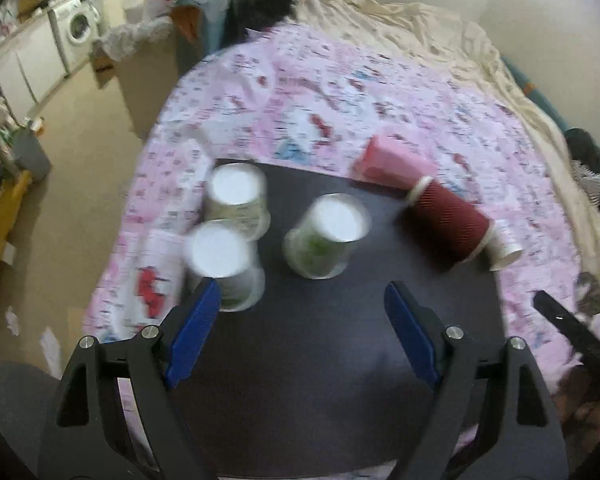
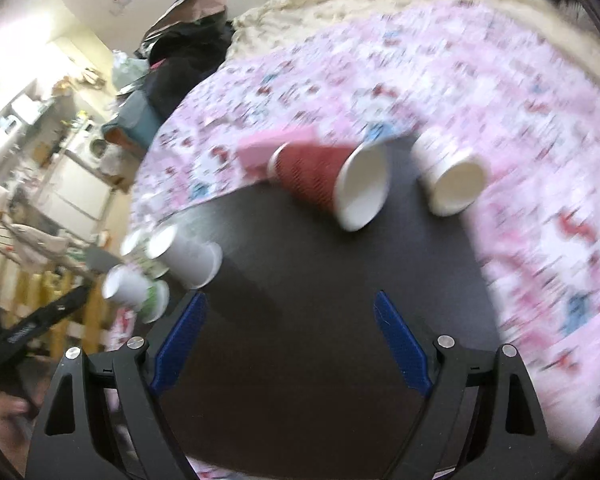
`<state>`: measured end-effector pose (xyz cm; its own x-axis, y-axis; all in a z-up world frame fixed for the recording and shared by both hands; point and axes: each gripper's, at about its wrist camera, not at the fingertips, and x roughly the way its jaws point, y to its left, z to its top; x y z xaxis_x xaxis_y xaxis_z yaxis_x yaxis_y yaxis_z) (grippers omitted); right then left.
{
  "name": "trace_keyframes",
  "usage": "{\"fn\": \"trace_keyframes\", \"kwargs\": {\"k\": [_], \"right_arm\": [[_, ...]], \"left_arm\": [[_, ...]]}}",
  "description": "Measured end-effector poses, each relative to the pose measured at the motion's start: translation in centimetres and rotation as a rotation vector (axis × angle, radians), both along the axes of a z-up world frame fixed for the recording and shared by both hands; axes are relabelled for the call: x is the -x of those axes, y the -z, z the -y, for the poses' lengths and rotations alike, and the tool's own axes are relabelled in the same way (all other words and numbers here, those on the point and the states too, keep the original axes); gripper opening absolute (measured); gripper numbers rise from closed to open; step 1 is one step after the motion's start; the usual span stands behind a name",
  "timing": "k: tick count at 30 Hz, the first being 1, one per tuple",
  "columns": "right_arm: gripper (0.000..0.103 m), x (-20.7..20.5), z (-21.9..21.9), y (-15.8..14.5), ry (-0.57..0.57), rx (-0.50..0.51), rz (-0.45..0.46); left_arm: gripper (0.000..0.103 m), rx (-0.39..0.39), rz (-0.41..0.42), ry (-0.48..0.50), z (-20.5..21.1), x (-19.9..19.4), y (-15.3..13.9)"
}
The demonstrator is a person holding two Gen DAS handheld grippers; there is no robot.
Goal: Flip cup upside down
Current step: 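Open the left tool and withdraw from the standing cup, then grasp the lying red wavy cup with the left tool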
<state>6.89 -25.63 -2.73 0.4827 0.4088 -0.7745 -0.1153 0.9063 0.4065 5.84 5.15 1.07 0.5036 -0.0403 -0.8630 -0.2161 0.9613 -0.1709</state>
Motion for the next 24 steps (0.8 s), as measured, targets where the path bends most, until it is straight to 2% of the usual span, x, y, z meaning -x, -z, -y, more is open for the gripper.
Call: {"fn": "trace_keyframes", "kwargs": {"k": [3, 6, 9, 12, 16, 20, 22, 24], "right_arm": [[0.088, -1.0, 2.0, -1.6, 0.030, 0.101, 0.063], [0.088, -2.0, 3.9, -2.5, 0.063, 0.138, 0.109], [0.088, -2.5, 5.2, -2.8, 0.084, 0.144, 0.149], [0.089, -2.8, 5.7, -2.3, 0.106, 0.153, 0.134], [0.089, -3.0, 6.2, -2.1, 0.125, 0.143, 0.124], [0.089, -3.4, 7.1, -1.9, 0.133, 0.101, 0.105], [0.089, -3.7, 7.6, -1.5, 0.140, 0.082, 0.082], [0.089, -3.8, 7.8, -1.4, 0.138, 0.079, 0.078]], "left_arm": [[0.082, -0.005, 0.004, 0.061, 3.1, -2.0, -0.6], [0.082, 0.002, 0.003, 0.090, 5.4, -3.7, -0.6], [0.082, 0.059, -0.030, 0.098, 7.5, -6.3, 0.3], [0.082, 0.124, -0.078, 0.077, 9.3, -9.2, 1.8], [0.082, 0.220, -0.153, -0.024, 10.4, -14.2, 4.8], [0.082, 0.341, -0.277, -0.160, 10.3, -19.1, 8.6], [0.082, 0.368, -0.303, -0.218, 10.3, -20.5, 9.9], [0.082, 0.432, -0.339, -0.276, 10.4, -21.3, 11.4]]}}
